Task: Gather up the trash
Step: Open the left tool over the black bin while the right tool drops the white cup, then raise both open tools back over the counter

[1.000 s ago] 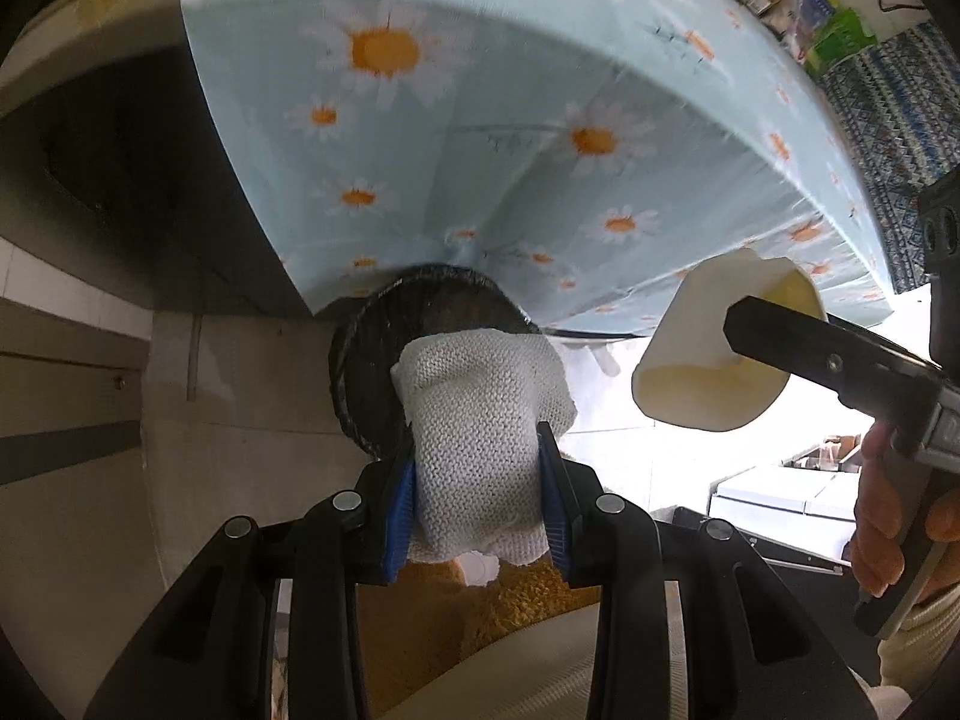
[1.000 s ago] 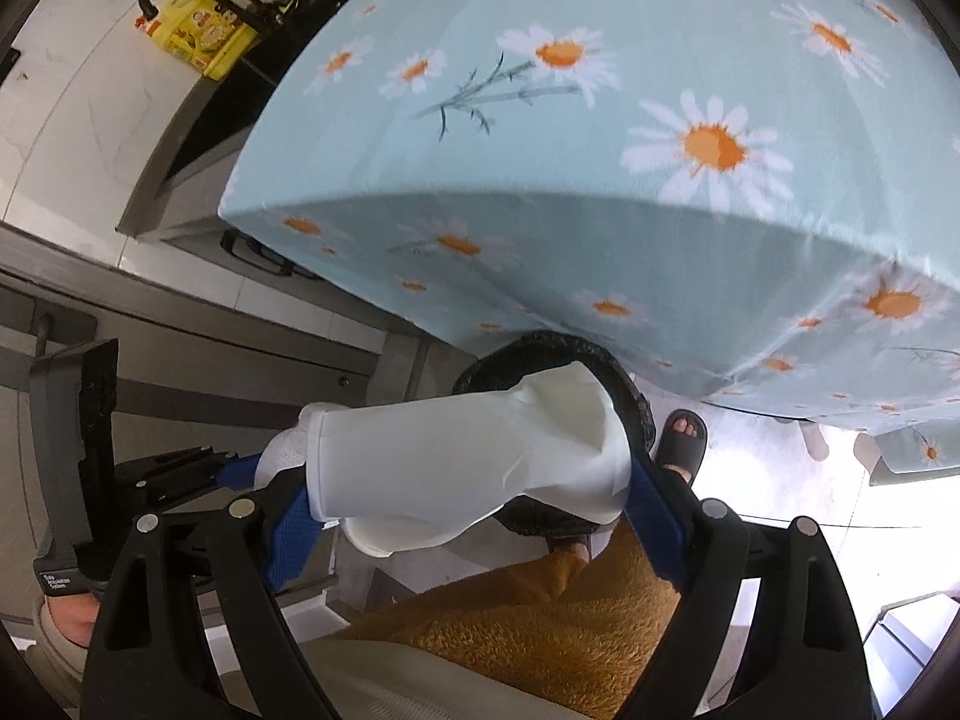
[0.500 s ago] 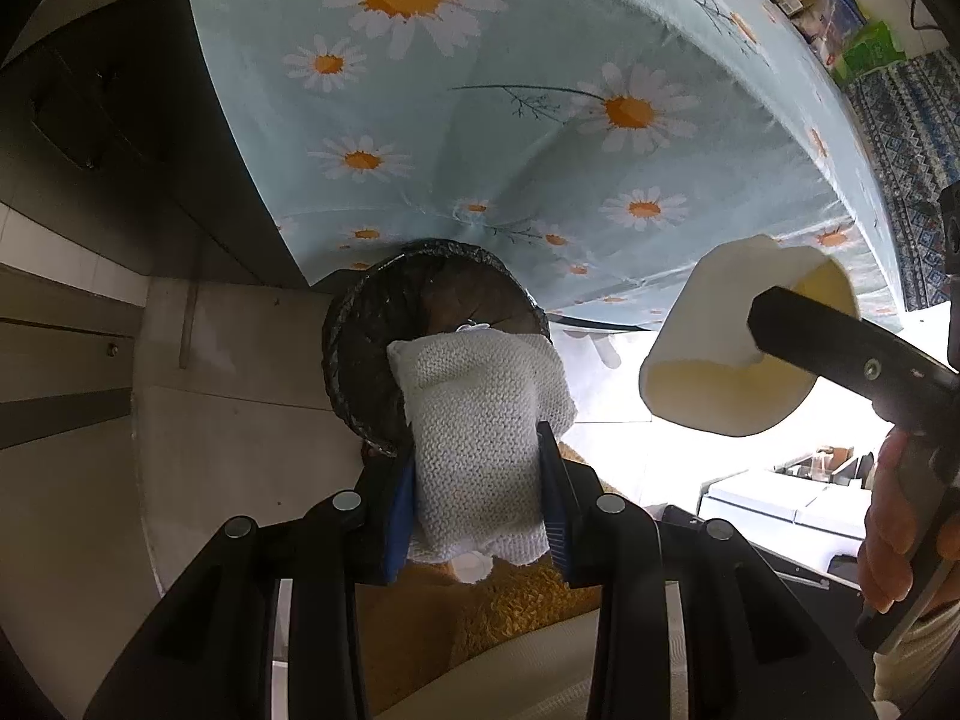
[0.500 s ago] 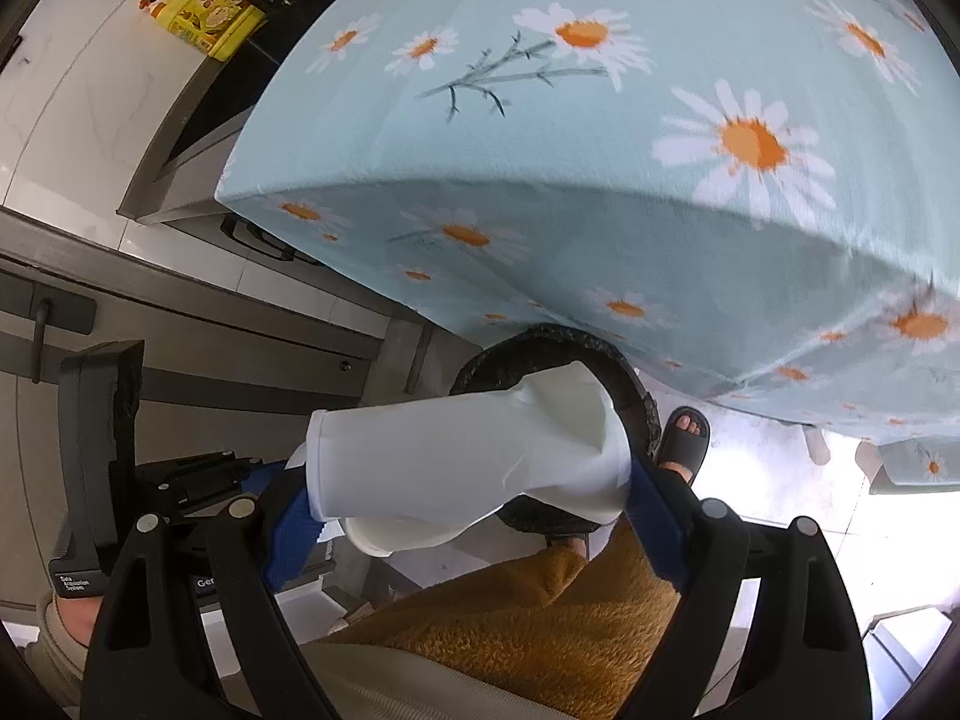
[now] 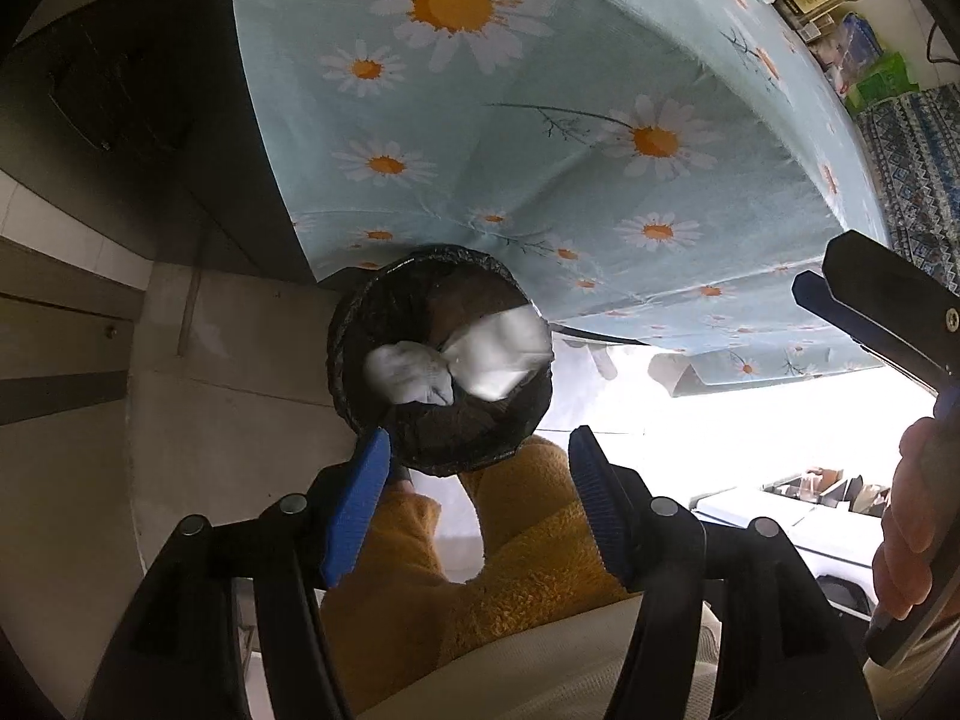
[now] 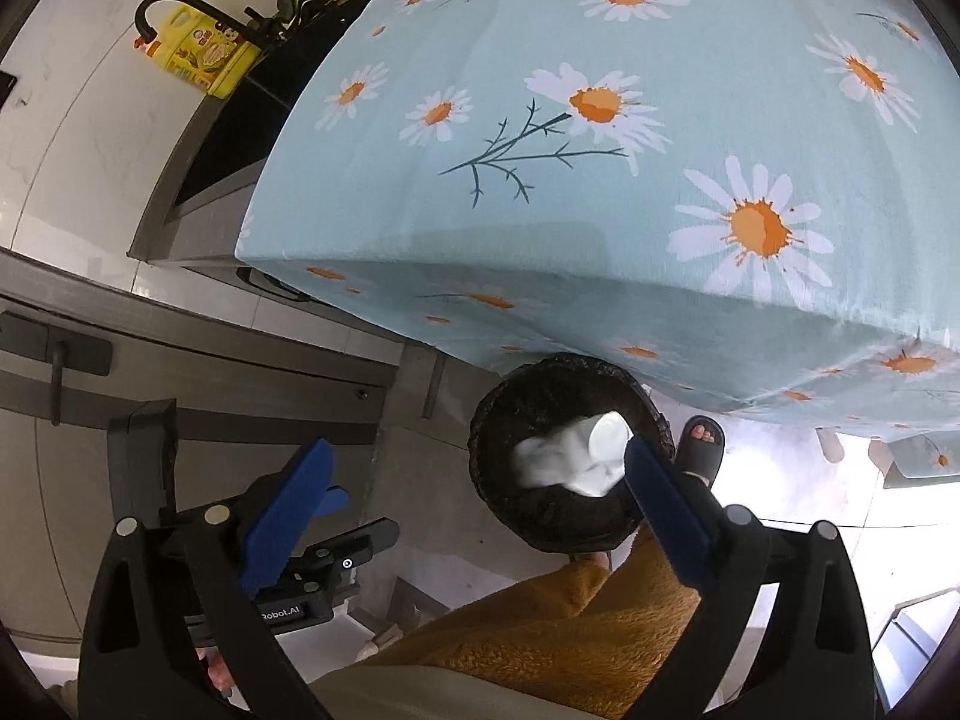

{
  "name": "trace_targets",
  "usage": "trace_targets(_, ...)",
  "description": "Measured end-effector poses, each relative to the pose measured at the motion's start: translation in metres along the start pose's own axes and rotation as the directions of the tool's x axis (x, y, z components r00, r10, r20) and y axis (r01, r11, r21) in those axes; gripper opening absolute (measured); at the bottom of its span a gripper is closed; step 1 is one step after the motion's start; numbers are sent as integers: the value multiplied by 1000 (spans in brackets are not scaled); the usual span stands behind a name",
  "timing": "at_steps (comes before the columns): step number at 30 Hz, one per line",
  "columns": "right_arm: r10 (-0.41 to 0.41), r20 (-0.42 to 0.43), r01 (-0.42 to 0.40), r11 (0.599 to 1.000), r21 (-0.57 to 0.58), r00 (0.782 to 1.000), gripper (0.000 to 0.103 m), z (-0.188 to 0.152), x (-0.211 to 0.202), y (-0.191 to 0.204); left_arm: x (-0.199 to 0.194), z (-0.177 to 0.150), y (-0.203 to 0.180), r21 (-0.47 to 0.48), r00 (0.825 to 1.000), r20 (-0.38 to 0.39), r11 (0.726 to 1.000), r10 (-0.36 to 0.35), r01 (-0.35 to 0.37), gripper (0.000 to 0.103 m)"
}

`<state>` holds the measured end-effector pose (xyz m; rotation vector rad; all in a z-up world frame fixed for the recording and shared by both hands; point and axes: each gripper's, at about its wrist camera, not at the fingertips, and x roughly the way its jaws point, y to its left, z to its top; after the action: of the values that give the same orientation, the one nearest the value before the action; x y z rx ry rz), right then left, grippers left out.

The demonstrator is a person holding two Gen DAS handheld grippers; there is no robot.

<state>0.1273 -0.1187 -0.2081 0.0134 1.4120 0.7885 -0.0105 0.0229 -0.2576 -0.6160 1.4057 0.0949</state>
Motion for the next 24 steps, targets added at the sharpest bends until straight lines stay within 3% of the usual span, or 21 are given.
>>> trace_targets(13, -42, 72, 44, 999, -17, 997, 97, -4, -30, 9, -40, 6, -4, 26, 995, 101, 999, -23, 21, 60)
trace_targets(24, -78, 209, 78, 997, 7, 975, 97, -10, -75, 9, -93, 25, -27, 152, 974, 220, 988, -58, 24, 60)
